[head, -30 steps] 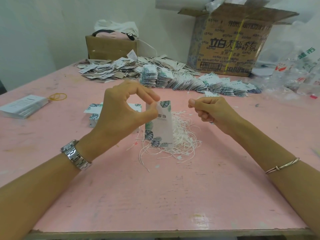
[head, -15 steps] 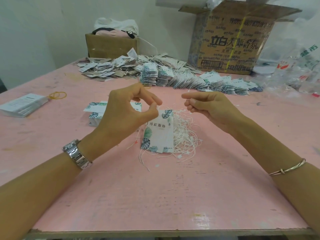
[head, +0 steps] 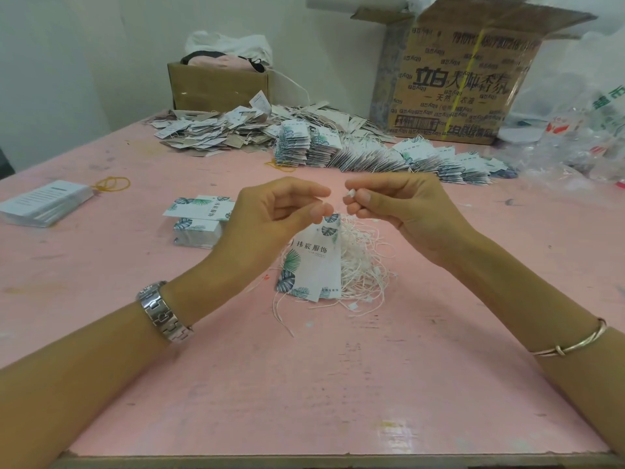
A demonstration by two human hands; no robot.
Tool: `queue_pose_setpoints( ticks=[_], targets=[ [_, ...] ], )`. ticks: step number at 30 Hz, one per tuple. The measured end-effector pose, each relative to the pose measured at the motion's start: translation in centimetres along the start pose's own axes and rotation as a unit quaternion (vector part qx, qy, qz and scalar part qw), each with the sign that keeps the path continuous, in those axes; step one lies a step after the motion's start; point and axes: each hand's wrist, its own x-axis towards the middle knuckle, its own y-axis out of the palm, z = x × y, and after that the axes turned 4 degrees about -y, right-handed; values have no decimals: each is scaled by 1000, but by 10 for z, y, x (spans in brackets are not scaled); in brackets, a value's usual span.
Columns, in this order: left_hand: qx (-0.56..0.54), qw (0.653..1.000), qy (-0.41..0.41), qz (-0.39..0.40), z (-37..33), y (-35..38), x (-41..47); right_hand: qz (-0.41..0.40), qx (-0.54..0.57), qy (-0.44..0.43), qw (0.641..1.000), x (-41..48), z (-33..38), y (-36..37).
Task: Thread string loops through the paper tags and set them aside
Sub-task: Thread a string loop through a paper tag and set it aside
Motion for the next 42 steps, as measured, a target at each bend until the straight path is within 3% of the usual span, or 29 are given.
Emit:
queue_pose_setpoints(
  ticks=[14, 34, 42],
  targets=[
    [96, 995, 11, -35, -1, 3, -4, 36, -143, -62, 987, -5, 3, 16],
    [146, 988, 36, -29, 0, 2, -6, 26, -200, -74, 977, -8, 5, 19],
    [242, 965, 98, -11, -1, -1, -7, 38, -181, -38, 982, -12, 3, 25]
  ],
)
